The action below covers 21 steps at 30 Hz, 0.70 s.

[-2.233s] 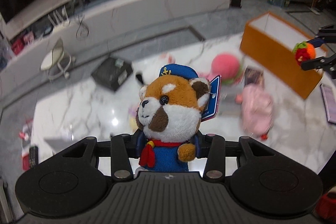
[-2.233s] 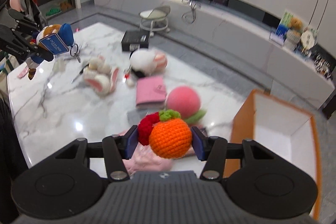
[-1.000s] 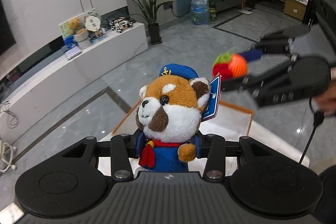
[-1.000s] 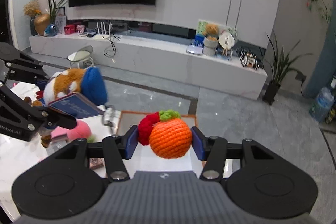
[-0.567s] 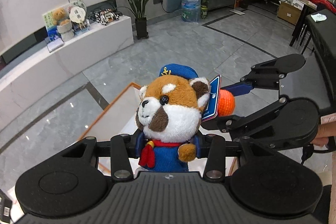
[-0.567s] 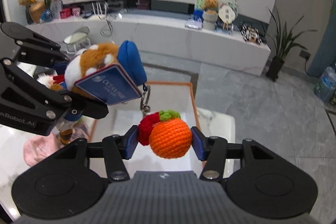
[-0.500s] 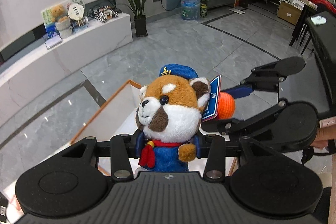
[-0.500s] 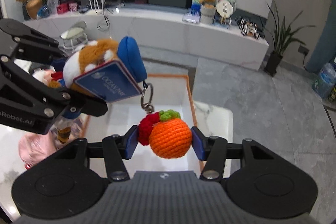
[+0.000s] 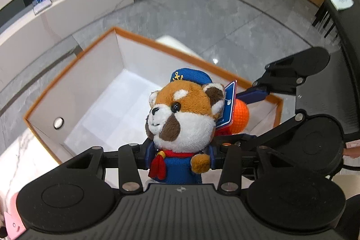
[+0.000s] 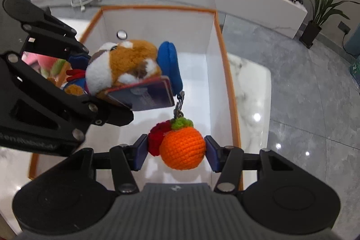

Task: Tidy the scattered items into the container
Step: 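Open the right tool to drop the crochet fruit into the box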

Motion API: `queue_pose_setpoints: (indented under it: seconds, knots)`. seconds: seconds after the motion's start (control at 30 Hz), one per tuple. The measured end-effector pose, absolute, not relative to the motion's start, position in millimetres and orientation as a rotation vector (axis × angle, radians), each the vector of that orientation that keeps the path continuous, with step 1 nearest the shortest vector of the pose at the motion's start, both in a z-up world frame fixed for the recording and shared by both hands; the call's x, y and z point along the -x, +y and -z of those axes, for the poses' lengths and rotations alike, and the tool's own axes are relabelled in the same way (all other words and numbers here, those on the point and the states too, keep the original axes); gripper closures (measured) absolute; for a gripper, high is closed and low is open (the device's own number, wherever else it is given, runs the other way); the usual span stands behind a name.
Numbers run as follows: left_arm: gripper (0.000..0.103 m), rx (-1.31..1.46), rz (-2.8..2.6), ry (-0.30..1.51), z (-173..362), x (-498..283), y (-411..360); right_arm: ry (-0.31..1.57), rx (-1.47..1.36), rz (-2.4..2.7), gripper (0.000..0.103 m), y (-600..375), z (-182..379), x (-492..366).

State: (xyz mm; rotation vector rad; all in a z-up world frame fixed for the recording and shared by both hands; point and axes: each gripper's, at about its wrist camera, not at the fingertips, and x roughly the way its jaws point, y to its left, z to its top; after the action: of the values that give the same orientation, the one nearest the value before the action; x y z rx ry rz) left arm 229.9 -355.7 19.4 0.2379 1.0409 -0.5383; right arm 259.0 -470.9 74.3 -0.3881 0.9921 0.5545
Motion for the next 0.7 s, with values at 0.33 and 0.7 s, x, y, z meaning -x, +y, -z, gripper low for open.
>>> queue_pose_setpoints:
  seconds: [0.33,0.7]
  knots:
    - [0.053,-0.301,0.520,1.112,6.9,-230.6,-360.9,1.054,0.516,-0.547,0.047,-462.1,-55.5,-259.0]
    - [0.040,-0.269,0.498,1.164,15.6,-228.7,-350.1,1.058,0.558,-0.550,0.034,-458.1,-53.9,-250.5]
